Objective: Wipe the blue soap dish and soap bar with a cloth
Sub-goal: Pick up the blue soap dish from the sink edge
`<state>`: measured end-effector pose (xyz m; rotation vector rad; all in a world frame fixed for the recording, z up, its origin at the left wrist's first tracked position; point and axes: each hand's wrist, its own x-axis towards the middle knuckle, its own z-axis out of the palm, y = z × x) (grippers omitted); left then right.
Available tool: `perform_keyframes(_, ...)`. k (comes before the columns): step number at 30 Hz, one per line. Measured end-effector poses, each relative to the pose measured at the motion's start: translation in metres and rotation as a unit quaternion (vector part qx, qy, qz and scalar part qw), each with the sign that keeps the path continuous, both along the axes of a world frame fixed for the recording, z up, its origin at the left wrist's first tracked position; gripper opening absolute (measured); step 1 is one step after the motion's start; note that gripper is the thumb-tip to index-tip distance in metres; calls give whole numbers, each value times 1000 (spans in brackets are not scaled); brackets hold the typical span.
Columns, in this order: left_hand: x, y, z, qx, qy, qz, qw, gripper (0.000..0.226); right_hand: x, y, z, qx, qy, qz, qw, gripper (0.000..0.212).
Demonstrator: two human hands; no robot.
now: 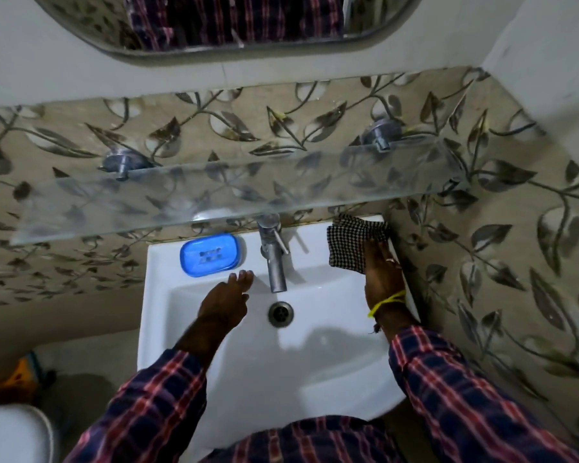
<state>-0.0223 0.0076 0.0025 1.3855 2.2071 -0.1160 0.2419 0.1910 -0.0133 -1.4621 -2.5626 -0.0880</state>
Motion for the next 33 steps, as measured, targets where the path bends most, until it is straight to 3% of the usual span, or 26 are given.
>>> perform_keyframes(3, -2, -3, 2, 3, -10, -16, 1000, 63, -4, -8, 9, 86, 50, -13, 995, 35)
perform_keyframes(5, -6, -6, 4, 4, -24, -24, 999, 64, -8, -12, 17, 36, 150, -34, 987, 25)
perform_keyframes(7, -9, -7, 4, 2, -33, -41, 999, 66, -11, -21, 31, -69, 309, -67, 946, 15)
perform_keyframes(10, -8, -17, 2, 17, -76, -52, 996, 77, -15, -48, 57, -223, 522, -137, 812, 6)
perform_keyframes(14, -10, -32, 0, 132, -140, 31, 981, 66, -22, -96, 87, -355, 665, -191, 629, 15)
perform_keyframes(16, -11, -45, 4, 234, -157, 103, 954, 50, -28, -119, 97, -403, 686, -199, 572, 29)
perform_keyframes(18, -12, -59, 10, 301, -216, 209, 905, 34, -38, -139, 104, -451, 688, -197, 534, 30)
perform_keyframes(22, -18, -72, 16, 352, -349, 454, 740, 8, -62, -167, 105, -526, 638, -232, 511, 37)
perform_keyframes(24, -28, -71, 17, 366, -373, 543, 658, 17, -74, -176, 105, -553, 619, -227, 509, 35)
perform_keyframes(27, -49, -62, 15, 356, -395, 623, 573, 38, -86, -184, 103, -569, 607, -204, 516, 32)
perform_keyframes(30, -64, -54, 11, 360, -428, 642, 524, 34, -91, -183, 96, -565, 593, -201, 538, 38)
perform_keyframes(33, -65, -45, 9, 365, -430, 631, 532, 21, -93, -178, 92, -561, 583, -189, 557, 39)
